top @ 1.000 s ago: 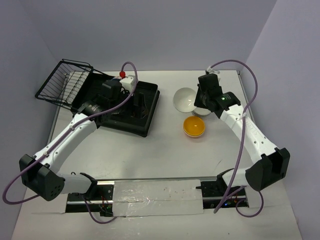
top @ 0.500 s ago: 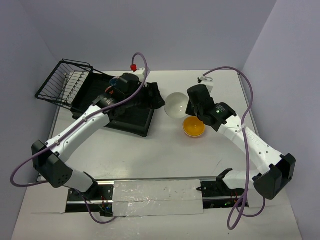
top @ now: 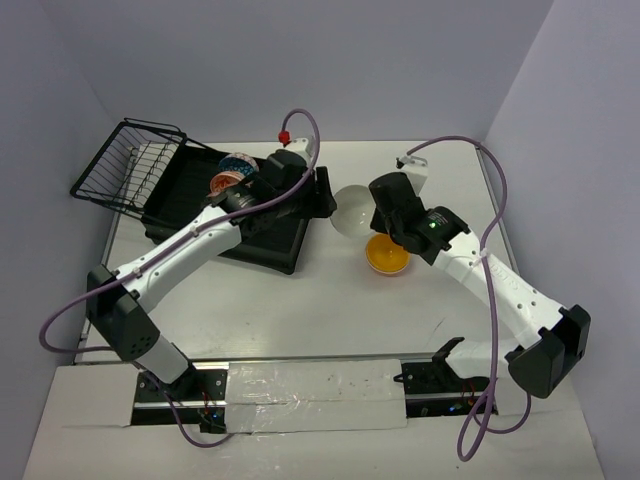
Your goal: Load the bowls into the dish rack
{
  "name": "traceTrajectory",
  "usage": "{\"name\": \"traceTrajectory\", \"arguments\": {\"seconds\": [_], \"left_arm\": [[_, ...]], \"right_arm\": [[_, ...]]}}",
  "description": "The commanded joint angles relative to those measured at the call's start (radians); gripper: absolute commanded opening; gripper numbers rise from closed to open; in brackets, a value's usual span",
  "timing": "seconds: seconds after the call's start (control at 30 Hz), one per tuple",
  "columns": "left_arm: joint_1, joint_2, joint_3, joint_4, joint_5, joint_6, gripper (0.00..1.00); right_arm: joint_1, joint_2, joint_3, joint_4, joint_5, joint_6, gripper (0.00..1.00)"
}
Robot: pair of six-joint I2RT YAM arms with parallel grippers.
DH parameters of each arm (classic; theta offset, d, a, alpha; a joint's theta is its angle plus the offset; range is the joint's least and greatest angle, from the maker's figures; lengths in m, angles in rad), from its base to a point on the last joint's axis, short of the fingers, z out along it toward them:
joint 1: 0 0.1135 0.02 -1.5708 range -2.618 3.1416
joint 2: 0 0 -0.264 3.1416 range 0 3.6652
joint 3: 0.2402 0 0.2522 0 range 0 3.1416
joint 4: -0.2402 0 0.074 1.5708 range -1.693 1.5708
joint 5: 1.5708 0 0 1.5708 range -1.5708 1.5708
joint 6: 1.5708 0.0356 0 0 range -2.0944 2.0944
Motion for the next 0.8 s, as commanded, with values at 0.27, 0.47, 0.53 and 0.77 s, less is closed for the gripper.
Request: {"name": "traceTrajectory", "arguments": {"seconds": [0.27, 0.47, 0.53, 0.77], "left_arm": [[-0.056, 0.098, 0.108, -0.010, -0.119, 0.020, 0.54], [-0.063, 0.138, 0.108, -0.016, -0.122, 0.014, 0.45], [-0.066, 0.146, 0.116, -0.019, -0.121, 0.013, 0.41], [-0.073, 0.161, 0.123, -0.022, -0.142, 0.007, 0.19]], "right_arm": [[0.027, 0.009, 0.059, 0.017, 0.087, 0.052, 0.00], [0.036, 0.019, 0.059, 0.008, 0.101, 0.065, 0.00], [0.039, 0.022, 0.059, 0.009, 0.099, 0.065, 0.00], [0.050, 0.030, 0.060, 0.015, 0.104, 0.060, 0.00]]}}
